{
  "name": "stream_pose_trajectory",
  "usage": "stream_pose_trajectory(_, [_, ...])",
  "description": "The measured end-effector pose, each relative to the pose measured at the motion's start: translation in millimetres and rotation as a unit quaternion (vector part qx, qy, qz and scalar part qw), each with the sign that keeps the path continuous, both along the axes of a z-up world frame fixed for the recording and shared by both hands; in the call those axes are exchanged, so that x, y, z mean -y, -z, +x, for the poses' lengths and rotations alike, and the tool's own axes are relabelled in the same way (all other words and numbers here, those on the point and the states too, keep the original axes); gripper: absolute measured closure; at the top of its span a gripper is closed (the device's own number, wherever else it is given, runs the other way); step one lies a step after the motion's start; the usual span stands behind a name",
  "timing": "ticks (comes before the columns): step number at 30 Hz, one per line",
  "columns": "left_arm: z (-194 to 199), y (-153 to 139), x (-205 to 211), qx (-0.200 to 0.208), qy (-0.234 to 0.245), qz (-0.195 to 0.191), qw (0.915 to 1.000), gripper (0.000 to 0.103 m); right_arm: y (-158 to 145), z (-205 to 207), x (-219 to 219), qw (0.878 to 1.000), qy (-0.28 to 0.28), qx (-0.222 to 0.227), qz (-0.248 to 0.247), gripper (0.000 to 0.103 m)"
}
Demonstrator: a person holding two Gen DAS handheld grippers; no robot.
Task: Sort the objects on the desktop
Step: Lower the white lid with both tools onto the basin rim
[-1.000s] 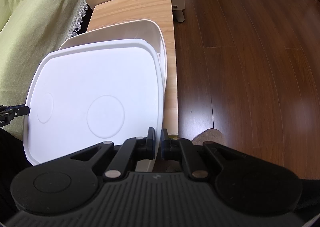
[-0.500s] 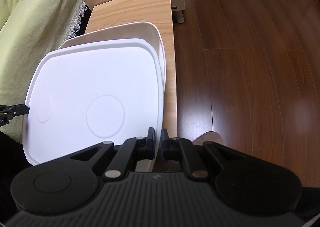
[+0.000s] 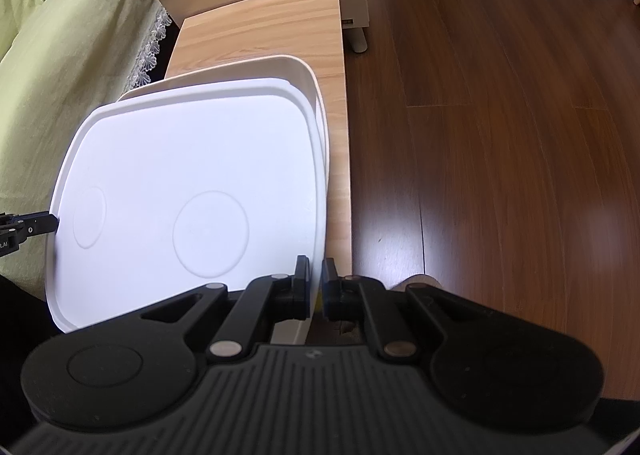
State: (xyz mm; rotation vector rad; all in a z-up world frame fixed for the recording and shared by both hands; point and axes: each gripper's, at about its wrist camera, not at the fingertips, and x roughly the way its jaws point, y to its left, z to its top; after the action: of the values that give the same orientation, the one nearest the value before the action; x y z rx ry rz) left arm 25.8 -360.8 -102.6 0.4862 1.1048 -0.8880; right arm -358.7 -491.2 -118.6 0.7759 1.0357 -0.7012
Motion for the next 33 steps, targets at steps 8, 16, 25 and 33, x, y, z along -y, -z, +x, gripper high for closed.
stream_pose_trajectory(8, [5.0,2.1,5.7,0.0,-0.001,0.001,1.0,0.099,-0.9,1.0,1.6,1.0,0.0,-0.002,0.002,0.097])
stream_pose_trajectory(16, [8.9,4.8,8.8,-0.001,-0.002,0.002,1.0,0.099,-1.2,2.8,4.1,1.0,0.002,-0.003,0.003,0.097])
stream_pose_trajectory(25, [14.8,8.0,12.6,-0.001,-0.005,0.003,1.0,0.099,-1.2,6.3,4.7,1.0,0.003,-0.004,0.001,0.097])
stream_pose_trajectory(33, [20.3,11.5,16.7,-0.002,-0.006,0.005,1.0,0.099,1.5,9.6,12.0,1.0,0.002,-0.007,-0.001,0.097])
